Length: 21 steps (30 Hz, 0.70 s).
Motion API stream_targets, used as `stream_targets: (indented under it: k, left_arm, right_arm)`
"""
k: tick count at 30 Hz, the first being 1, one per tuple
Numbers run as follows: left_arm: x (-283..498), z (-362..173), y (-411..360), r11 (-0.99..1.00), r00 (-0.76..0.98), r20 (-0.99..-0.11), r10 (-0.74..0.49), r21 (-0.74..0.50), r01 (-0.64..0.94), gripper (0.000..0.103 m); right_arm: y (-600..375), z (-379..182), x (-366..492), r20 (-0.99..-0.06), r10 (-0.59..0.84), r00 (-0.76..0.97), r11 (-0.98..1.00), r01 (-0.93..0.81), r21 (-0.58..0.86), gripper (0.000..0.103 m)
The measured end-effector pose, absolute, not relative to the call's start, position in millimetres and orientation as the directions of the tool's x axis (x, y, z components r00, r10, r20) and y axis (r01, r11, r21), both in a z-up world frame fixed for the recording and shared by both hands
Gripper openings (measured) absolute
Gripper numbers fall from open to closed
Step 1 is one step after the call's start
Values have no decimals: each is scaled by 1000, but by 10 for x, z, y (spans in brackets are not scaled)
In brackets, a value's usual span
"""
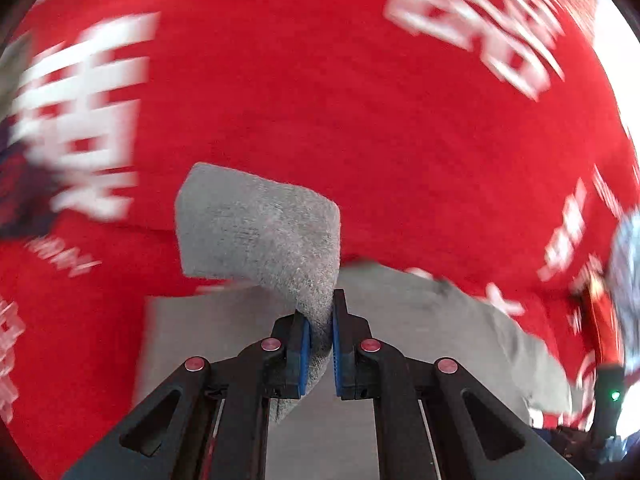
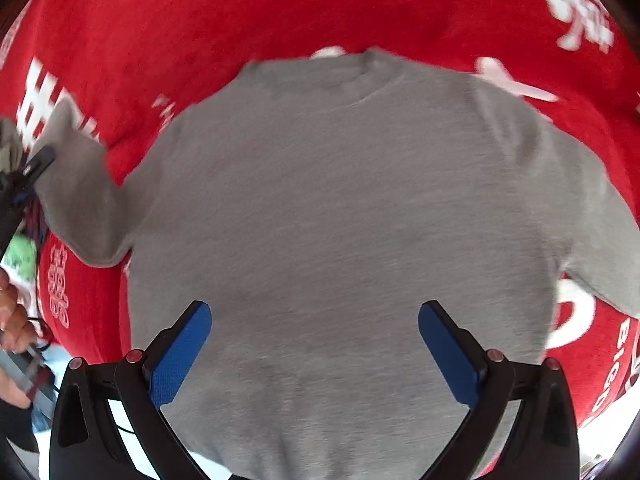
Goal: Fold small clothes
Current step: 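Fold the held sleeve across the sweater body with the left tool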
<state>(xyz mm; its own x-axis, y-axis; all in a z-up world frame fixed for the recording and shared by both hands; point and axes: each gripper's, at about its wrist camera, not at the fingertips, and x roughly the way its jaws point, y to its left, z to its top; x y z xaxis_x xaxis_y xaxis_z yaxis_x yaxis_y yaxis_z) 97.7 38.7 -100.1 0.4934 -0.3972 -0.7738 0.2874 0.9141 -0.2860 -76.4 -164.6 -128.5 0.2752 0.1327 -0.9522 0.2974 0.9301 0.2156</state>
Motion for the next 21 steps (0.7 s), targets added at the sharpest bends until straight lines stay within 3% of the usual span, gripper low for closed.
stream_targets:
  k: [4, 8, 9, 11, 13, 16, 21]
  left_arm:
    - [880, -1385, -600, 862, 365, -823, -436, -264, 434, 10]
    - [707, -1779, -1019, 850, 297, -890, -346, -162, 502, 13]
    - [677, -1833, -1049, 852, 283, -903, -322, -146, 503, 20]
    - [566, -1842, -979, 863, 294, -913, -282, -108, 494, 66]
    - [476, -1718, -842, 878, 362, -901, -240, -43, 477, 85]
    - [399, -1426, -491, 897, 418, -883, -213, -6, 443, 85]
    - [540, -1293, 378, 954, 465, -882, -78, 71, 293, 85]
  right_arm:
    - [-2103, -1349, -917, -955, 91, 281, 904, 378, 198, 103]
    - [-2427, -1510, -1067, -965, 72, 251, 883, 434, 179, 103]
    - [-2489, -1546, -1097, -967, 73, 244, 875, 449, 180, 103]
    - [-2603, -1591, -1149, -968, 74, 239, 857, 480, 185, 103]
    - [-2648, -1602, -1163, -967, 76, 243, 845, 499, 192, 103]
    - [-2581, -1483, -1033, -959, 65, 275, 856, 479, 195, 103]
    - [-1885, -1155, -410, -926, 3, 377, 970, 224, 94, 103]
